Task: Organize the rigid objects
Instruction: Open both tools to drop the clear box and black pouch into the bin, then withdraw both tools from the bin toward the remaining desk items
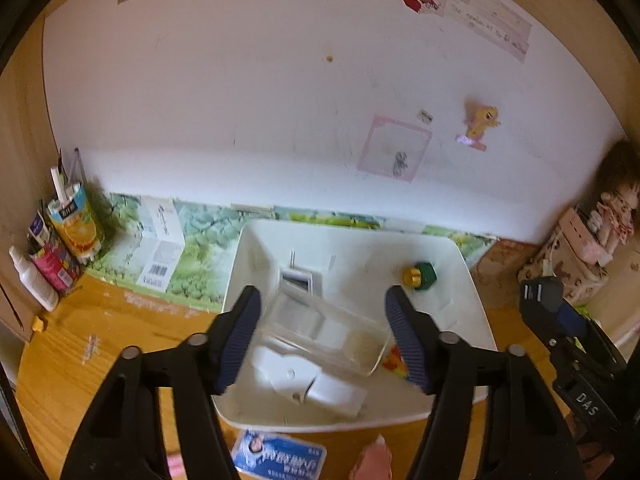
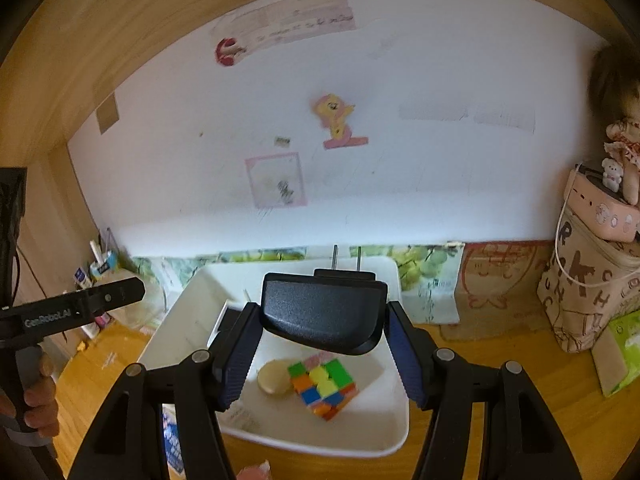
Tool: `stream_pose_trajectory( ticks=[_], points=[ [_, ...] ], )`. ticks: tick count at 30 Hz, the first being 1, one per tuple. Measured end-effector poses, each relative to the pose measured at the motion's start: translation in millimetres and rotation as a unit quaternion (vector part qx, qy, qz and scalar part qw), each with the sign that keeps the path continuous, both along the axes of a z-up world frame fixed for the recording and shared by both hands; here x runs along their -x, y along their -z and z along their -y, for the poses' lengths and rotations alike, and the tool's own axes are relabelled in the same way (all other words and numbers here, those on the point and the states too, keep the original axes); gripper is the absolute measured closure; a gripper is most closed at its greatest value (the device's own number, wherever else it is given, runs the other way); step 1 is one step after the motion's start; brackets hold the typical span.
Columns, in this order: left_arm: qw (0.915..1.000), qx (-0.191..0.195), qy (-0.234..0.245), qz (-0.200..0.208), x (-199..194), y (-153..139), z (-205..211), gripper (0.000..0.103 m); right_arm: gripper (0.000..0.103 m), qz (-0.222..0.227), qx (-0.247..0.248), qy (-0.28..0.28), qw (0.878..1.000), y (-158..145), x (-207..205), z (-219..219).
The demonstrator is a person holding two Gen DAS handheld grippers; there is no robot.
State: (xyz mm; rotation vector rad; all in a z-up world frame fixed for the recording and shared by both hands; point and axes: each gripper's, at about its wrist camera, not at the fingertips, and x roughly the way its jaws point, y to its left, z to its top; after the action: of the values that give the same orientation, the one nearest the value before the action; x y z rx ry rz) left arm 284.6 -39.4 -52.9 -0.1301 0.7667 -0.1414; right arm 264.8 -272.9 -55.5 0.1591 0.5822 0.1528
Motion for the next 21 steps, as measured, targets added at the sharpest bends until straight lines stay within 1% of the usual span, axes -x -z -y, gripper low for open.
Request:
stream_pose_trajectory(
  ticks=[3, 5, 11, 14, 18, 21],
  points=[
    [0.9999, 0.004, -0.012, 0.005, -5.0, -2.8, -1.0, 0.038, 0.04, 0.002, -0.007, 0.0, 1.0, 0.1, -3.8, 3.7],
    [0.9998, 0.014, -0.016, 0.0, -7.3, -2.4, -2.1, 0.038, 0.04, -0.003, -0.014, -0.004, 1.0, 1.9, -5.6, 5.2],
    [0.9994, 0.016, -0.024, -0.017, -8.0, 1.7, -2.7, 0.038, 0.04, -0.018, -0.031, -0.023, 0.999, 5.1, -8.6, 4.8],
    [0.9995, 0.009, -0.026, -0.017, -4.9, -0.2, -3.6, 0.037, 0.039, -0.022, -0.033, -0.03, 0.999, 3.8, -10.3, 2.9],
    [0.9994, 0.0, -0.029, -0.019, -3.0, -0.5, -8.2, 0.035, 0.034, -0.018, -0.038, -0.035, 0.998, -0.5, -10.4, -0.2],
    [0.9991, 0.0, -0.037, -0.022, -2.0, -0.6, -14.8, 0.035, 0.034, -0.02, -0.03, -0.042, 0.998, -2.8, -9.7, -5.8]
  ],
)
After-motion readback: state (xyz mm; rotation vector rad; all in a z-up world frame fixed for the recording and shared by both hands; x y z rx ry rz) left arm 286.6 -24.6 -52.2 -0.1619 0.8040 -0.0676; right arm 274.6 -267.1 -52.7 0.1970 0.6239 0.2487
